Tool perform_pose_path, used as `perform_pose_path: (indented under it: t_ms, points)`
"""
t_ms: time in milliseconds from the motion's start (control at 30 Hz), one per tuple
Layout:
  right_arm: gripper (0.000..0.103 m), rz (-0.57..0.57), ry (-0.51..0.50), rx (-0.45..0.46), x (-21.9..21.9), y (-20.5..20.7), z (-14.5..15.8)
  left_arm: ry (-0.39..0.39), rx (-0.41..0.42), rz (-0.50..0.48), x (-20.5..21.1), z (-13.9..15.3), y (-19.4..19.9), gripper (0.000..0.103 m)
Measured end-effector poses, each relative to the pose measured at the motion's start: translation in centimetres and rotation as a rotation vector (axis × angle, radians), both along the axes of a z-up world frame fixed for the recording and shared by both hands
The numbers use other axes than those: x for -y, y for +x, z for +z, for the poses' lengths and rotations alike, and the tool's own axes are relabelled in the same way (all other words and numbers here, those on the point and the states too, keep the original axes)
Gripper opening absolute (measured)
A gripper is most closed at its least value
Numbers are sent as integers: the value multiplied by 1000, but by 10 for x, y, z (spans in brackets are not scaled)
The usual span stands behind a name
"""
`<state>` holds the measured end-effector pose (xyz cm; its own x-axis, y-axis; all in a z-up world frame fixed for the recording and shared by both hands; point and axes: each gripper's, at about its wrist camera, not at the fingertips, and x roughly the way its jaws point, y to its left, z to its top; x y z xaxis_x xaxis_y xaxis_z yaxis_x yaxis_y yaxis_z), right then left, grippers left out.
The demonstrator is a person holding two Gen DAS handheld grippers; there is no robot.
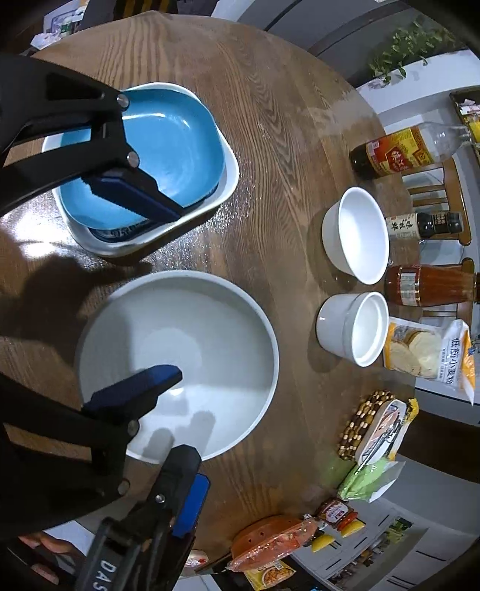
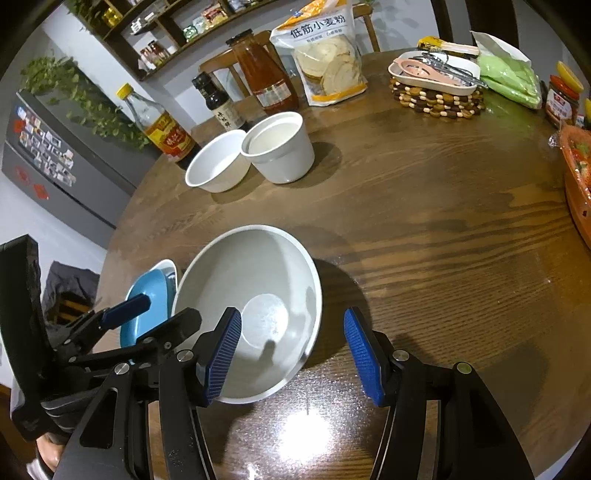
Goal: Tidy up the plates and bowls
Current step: 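Withdraw both tools and move them toward the smaller white bowl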
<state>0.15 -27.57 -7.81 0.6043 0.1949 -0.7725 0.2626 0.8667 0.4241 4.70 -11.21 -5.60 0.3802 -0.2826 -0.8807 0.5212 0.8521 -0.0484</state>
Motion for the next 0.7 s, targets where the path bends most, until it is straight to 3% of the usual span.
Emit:
perform_pose_path:
  t_ms: [167, 500, 700]
  points:
    - [59, 22, 13, 15, -5, 0, 5, -13, 8, 32, -7, 5, -1, 90]
    - [59, 43, 6, 42, -7, 3, 15, 4, 12, 78, -21, 8, -1, 90]
    - [59, 59, 3, 57, -6, 6, 22, -1, 24, 107, -28, 14, 2, 98]
